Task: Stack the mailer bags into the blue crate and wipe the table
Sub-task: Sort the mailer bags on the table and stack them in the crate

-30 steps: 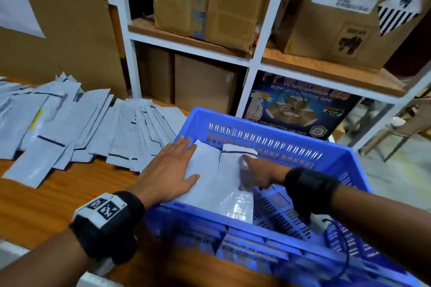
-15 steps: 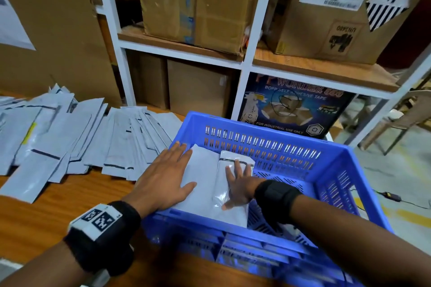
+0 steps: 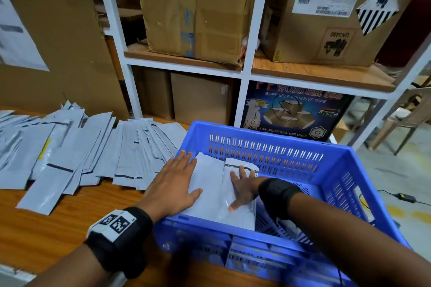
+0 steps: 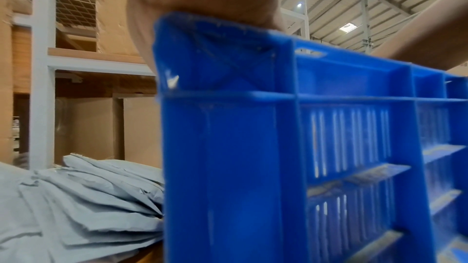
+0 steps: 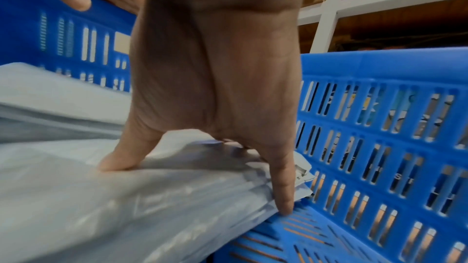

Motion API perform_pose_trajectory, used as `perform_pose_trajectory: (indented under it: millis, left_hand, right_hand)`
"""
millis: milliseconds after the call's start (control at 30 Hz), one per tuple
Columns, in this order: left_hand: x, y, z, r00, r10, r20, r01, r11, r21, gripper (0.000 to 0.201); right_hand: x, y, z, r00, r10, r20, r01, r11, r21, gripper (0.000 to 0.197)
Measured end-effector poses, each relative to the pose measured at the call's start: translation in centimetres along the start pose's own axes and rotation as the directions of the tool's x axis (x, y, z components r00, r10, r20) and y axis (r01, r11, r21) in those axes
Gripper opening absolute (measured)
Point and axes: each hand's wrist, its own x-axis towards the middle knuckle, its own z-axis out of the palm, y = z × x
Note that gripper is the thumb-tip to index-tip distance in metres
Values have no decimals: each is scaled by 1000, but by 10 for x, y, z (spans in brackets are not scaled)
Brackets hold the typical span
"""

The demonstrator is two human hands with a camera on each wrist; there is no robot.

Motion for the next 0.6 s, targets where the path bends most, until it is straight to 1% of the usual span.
perform_pose_trajectory:
  millis: [67, 133, 233, 333, 400, 467, 533, 600]
  left_hand:
    - [0, 0, -1, 1000, 2, -7, -2, 1000, -17, 86]
    - [1, -2, -2, 1000, 12, -21, -13, 998, -55, 85]
    - [2, -5, 0, 1000, 20, -22, -22, 990, -143, 84]
    - [5, -11, 2, 998, 22, -63, -37, 968, -249, 82]
    - [7, -14, 0, 997, 25, -72, -48, 939, -339, 80]
    - [9, -18, -1, 999, 9, -44, -29, 885, -466, 76]
    - [9, -24, -8, 1000, -11, -10, 2, 775, -632, 72]
    - [6, -36, -19, 999, -32, -4, 18, 673, -740, 74]
  right_hand:
    - [-14, 2, -13, 999, 5, -33, -3, 999, 37, 128]
    - [-28, 4, -24, 996, 8, -93, -1, 997, 76, 124]
    - [-44, 7, -37, 986, 30, -165, 5, 978, 207, 123]
    - [-65, 2, -49, 962, 81, -262, 8, 947, 322, 116]
    - [-85, -11, -56, 939, 115, -324, 7, 935, 353, 114]
    - [-106, -27, -60, 914, 140, -382, 2, 938, 347, 109]
    - [-127, -44, -62, 894, 158, -419, -3, 938, 346, 106]
    - [-149, -64, -63, 866, 174, -468, 1, 936, 351, 104]
